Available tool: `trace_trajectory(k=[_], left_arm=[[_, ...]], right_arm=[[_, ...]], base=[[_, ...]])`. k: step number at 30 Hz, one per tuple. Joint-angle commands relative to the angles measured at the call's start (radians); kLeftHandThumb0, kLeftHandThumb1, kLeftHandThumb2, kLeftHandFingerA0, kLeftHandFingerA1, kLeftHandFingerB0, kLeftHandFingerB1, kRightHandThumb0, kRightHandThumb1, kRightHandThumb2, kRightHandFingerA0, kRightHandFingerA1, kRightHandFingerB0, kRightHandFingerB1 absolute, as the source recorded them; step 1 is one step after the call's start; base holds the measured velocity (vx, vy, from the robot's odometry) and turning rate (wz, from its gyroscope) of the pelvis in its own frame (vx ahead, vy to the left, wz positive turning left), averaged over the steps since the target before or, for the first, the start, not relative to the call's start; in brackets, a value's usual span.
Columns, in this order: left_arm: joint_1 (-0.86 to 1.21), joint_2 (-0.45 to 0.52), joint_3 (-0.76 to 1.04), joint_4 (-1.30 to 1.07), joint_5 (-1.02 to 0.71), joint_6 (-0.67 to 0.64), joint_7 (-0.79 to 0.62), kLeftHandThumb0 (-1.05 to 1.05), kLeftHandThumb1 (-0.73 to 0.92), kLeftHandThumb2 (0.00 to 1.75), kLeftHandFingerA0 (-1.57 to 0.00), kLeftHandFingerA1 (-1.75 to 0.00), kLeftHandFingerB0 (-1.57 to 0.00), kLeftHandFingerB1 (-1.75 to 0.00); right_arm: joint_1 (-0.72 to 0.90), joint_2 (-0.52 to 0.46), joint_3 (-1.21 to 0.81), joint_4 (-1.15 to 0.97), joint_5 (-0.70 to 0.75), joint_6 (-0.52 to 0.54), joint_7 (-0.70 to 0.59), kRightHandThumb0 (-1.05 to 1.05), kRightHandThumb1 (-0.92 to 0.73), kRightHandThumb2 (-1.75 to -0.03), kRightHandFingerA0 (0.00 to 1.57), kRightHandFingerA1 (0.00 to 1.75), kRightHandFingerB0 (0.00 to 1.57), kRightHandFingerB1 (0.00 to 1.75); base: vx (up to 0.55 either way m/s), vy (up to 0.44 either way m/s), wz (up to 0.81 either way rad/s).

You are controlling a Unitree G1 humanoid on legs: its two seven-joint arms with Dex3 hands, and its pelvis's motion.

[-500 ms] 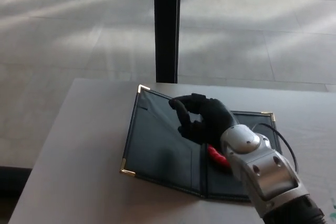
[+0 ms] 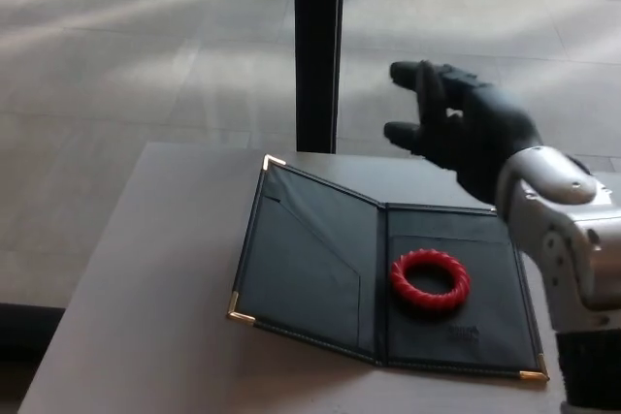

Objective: There is a diary kept infront of the robot and the robot uses its right hand to grab its cover and puses it to the left to open it.

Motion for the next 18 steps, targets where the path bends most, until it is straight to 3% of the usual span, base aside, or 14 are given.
trace_trajectory(k=[1, 2, 3, 4, 5, 6, 7, 8, 9, 10, 11, 12, 16, 18], left_arm=[[0.035, 0.054, 0.044, 0.033, -0.018, 0.024, 0.011, -1.05, 0.92, 1.1, -0.14, -1.18, -0.07, -1.02], [0.039, 0.054, 0.044, 0.031, -0.016, 0.021, 0.008, -1.05, 0.92, 1.1, -0.15, -1.21, -0.08, -1.05], [0.043, 0.054, 0.043, 0.029, -0.013, 0.017, 0.002, -1.05, 0.75, 1.44, -0.28, -1.06, -0.14, -0.92], [0.046, 0.053, 0.044, 0.03, -0.012, 0.015, 0.0, -1.05, 0.92, 1.09, -0.18, -1.25, -0.11, -1.08], [0.046, 0.051, 0.046, 0.032, -0.013, 0.013, 0.002, -1.05, 0.92, 1.09, -0.18, -1.25, -0.11, -1.08], [0.048, 0.05, 0.048, 0.033, -0.013, 0.011, 0.009, -1.05, 0.92, 1.09, -0.09, -1.6, 0.0, -1.32], [0.048, 0.048, 0.054, 0.034, -0.017, 0.011, 0.02, -1.05, 0.92, 1.08, -0.12, -1.63, -0.04, -1.35], [0.05, 0.047, 0.055, 0.035, -0.018, 0.009, 0.02, -1.05, 0.75, 1.42, -0.37, -1.12, -0.24, -0.98], [0.053, 0.046, 0.058, 0.036, -0.019, 0.007, 0.02, -1.05, 0.75, 1.42, -0.37, -1.12, -0.24, -0.98], [0.055, 0.046, 0.058, 0.036, -0.017, 0.008, 0.021, -1.05, 0.92, 1.09, -0.09, -1.62, -0.05, -1.36], [0.055, 0.045, 0.061, 0.035, -0.018, 0.009, 0.026, -1.05, 0.92, 1.08, -0.16, -1.69, -0.09, -1.43], [0.055, 0.044, 0.064, 0.033, -0.021, 0.011, 0.033, -1.05, 0.92, 1.08, -0.16, -1.69, -0.09, -1.43], [0.057, 0.04, 0.07, 0.037, -0.019, 0.009, 0.03, -1.05, 0.92, 1.09, -0.14, -1.72, -0.1, -1.44], [0.057, 0.039, 0.075, 0.04, -0.021, 0.008, 0.032, -1.05, 0.92, 1.09, -0.14, -1.71, -0.1, -1.44]], right_arm=[[-0.017, -0.196, -0.388, -0.229, 0.235, 0.271, 0.045, -0.84, -0.92, -0.78, 0.25, 0.46, 0.19, 0.42], [0.003, -0.219, -0.44, -0.241, 0.256, 0.267, 0.054, -0.83, -0.92, -0.79, 0.23, 0.45, 0.17, 0.41], [0.027, -0.246, -0.483, -0.252, 0.264, 0.261, 0.061, -0.87, -0.92, -0.75, 0.25, 0.43, 0.2, 0.4], [0.049, -0.27, -0.521, -0.26, 0.259, 0.249, 0.057, -0.88, -0.92, -0.72, 0.26, 0.44, 0.23, 0.41], [0.061, -0.28, -0.549, -0.264, 0.259, 0.24, 0.053, -0.88, -0.92, -0.72, 0.26, 0.44, 0.23, 0.41], [0.087, -0.296, -0.586, -0.27, 0.254, 0.213, 0.047, -0.84, -0.92, -0.74, 0.29, 0.47, 0.24, 0.42], [0.145, -0.339, -0.66, -0.257, 0.245, 0.175, 0.051, -0.83, -0.92, -0.76, 0.26, 0.44, 0.21, 0.41], [0.162, -0.347, -0.684, -0.256, 0.24, 0.166, 0.045, -0.83, -0.92, -0.76, 0.26, 0.43, 0.2, 0.4], [0.167, -0.35, -0.692, -0.255, 0.24, 0.164, 0.041, -0.83, -0.92, -0.76, 0.26, 0.43, 0.2, 0.4], [0.18, -0.358, -0.717, -0.251, 0.234, 0.165, 0.031, -0.83, -0.92, -0.76, 0.28, 0.44, 0.22, 0.41], [0.21, -0.377, -0.756, -0.237, 0.237, 0.153, 0.039, -0.86, -0.92, -0.76, 0.27, 0.48, 0.22, 0.44], [0.248, -0.4, -0.799, -0.219, 0.245, 0.135, 0.057, -0.86, -0.92, -0.76, 0.27, 0.48, 0.22, 0.44], [0.372, -0.432, -0.955, -0.138, 0.255, -0.005, 0.052, -0.89, -0.92, -0.71, 0.52, 0.7, 0.46, 0.63], [0.41, -0.433, -0.977, -0.129, 0.234, -0.048, 0.032, -0.89, -0.92, -0.72, 0.58, 0.68, 0.5, 0.62]], base=[[0.0, 0.0, 0.0], [0.0, 0.0, 0.0], [0.0, 0.0, 0.0], [0.0, 0.0, 0.0], [0.0, 0.0, 0.0], [0.0, 0.0, 0.0], [0.0, 0.0, 0.0], [0.0, 0.0, 0.0], [0.0, 0.0, 0.0], [0.0, 0.0, 0.0], [0.0, 0.0, 0.0], [0.0, 0.0, 0.0], [0.0, 0.0, 0.0], [0.0, 0.0, 0.0]])
